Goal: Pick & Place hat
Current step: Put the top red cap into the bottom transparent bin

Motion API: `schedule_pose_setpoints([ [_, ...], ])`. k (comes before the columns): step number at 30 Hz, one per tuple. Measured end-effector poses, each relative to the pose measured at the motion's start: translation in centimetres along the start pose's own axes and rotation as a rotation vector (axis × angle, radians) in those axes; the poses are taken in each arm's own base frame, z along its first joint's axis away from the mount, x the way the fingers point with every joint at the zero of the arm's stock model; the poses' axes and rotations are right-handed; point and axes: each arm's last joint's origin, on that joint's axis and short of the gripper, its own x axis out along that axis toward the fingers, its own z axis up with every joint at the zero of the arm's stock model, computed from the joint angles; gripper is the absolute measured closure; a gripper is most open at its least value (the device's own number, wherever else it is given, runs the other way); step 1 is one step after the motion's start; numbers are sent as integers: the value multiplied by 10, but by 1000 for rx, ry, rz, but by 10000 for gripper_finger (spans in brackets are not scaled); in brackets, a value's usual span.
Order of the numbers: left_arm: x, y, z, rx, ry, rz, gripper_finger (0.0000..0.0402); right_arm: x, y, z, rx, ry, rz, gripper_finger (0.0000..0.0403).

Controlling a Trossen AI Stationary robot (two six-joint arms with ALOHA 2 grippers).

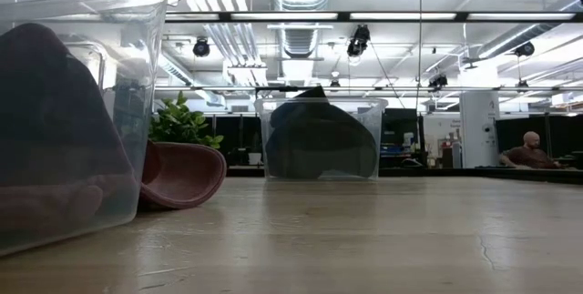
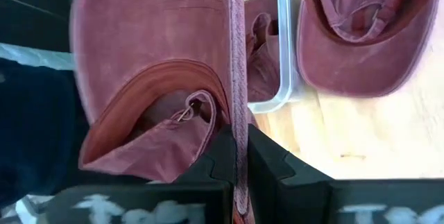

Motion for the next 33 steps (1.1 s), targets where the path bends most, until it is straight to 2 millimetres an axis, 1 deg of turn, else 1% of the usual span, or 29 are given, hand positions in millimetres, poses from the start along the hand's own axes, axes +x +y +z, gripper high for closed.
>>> schedule_pose_setpoints([
  [7,5,-5,2,33,-13,-41,250,1,3,5,-27,-47,33,390],
  [10,4,-5,2,52,-6,-47,262,2,3,5,-27,-46,33,390],
  [13,4,-5,2,52,6,-49,296,2,3,5,-29,-48,35,390],
  [17,6,-5,4,54,17,-41,377,2,3,6,-47,-50,36,390],
  [18,7,-4,5,50,19,-39,387,2,3,6,-56,-50,38,390],
  [23,5,-9,4,41,37,-84,395,2,3,5,-80,-45,38,390],
  [26,1,-10,3,38,49,-102,396,0,4,5,-81,-47,37,385],
  [30,-6,-10,1,-8,65,-101,397,-7,1,0,-67,-6,2,350],
  [33,-13,-8,-2,-45,140,-87,397,-17,1,-8,-88,32,-21,316],
])
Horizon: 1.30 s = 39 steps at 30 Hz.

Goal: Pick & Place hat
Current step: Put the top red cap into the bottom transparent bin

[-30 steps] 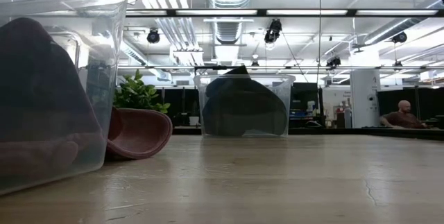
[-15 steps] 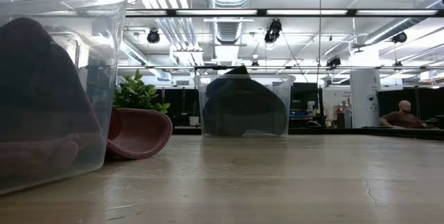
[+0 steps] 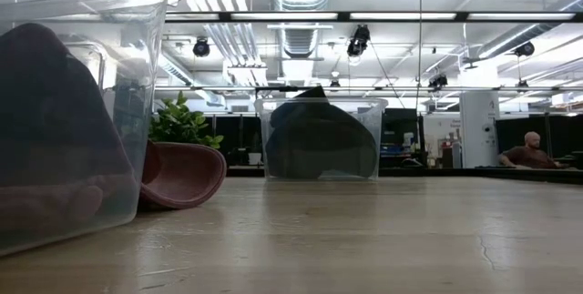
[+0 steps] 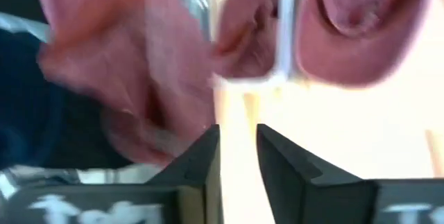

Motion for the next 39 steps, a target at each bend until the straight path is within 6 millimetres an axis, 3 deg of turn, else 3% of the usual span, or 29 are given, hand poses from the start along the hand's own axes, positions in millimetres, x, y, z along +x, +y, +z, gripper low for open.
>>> schedule_pose_setpoints([
  [7,-11,5,-11,-90,67,40,397,-18,-10,-12,-47,29,-197,256],
  [14,-19,16,-14,-198,57,152,398,-28,-16,-17,-134,51,-311,229],
  [19,-23,21,-11,-245,-17,188,398,-30,-18,-21,-213,102,-323,223],
  [25,-24,31,-13,-257,13,302,398,-31,-21,-19,-325,126,-325,227],
  [39,-16,37,-15,-379,11,382,381,-45,-51,-5,-341,129,-368,227],
])
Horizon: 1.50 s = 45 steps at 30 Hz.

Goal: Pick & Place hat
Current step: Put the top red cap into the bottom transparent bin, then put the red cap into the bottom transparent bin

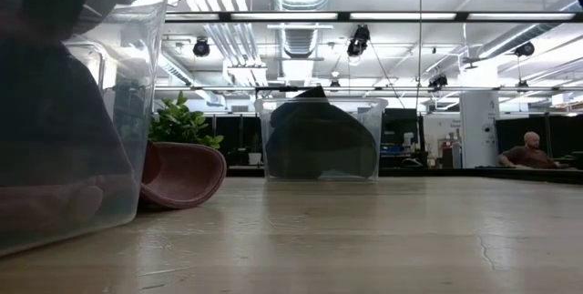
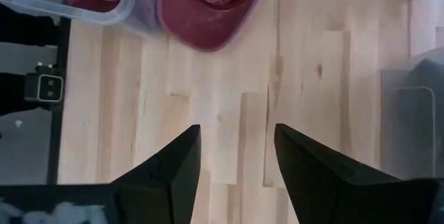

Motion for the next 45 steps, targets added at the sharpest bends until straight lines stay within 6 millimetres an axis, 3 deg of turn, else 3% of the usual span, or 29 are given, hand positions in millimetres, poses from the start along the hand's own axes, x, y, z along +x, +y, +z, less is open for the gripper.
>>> schedule_pose_setpoints([
  [4,8,0,-2,-85,4,35,380,-1,-5,0,-13,-3,-5,226],
  [8,16,-1,-5,-50,55,87,367,-1,-9,2,-12,-15,-9,222],
  [15,26,0,-7,-5,84,151,301,0,-11,2,-16,-13,-10,220],
  [21,21,7,-7,-9,180,243,262,9,-11,0,33,18,-8,218],
  [27,13,10,-12,-27,377,341,259,27,-14,-4,41,81,-11,218],
  [32,4,9,-12,-35,405,315,259,48,-15,-6,59,102,-3,221],
  [35,-3,5,-10,-25,362,251,259,65,-17,-6,88,94,-2,226],
  [45,-39,-10,3,86,-69,-152,259,129,-24,-10,247,-3,56,234],
])
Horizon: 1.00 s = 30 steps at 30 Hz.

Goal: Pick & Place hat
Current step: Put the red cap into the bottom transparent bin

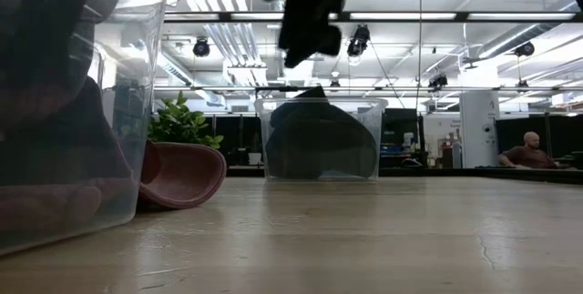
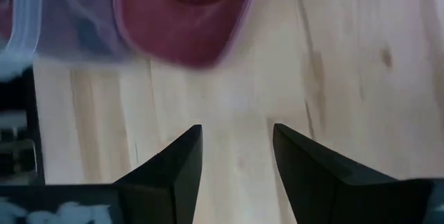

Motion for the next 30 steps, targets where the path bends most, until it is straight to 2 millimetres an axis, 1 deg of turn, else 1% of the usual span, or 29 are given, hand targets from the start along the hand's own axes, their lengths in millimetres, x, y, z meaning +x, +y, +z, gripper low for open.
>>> schedule_pose_setpoints([
  [5,-22,-9,10,120,-243,-170,259,27,-7,5,80,-159,42,237],
  [8,-33,-11,13,189,-320,-213,259,40,-11,3,157,-211,70,241],
  [11,-43,-14,15,249,-372,-241,259,54,-15,-5,247,-216,84,243],
  [15,-51,-18,16,304,-383,-260,259,75,-23,-18,354,-204,90,242],
  [17,-53,-19,16,325,-385,-263,259,83,-26,-23,393,-232,107,242],
  [23,-55,-20,16,342,-387,-269,259,99,-29,-24,480,-328,187,250],
  [30,-56,-22,15,331,-376,-286,259,128,-32,-28,523,-298,180,263],
])
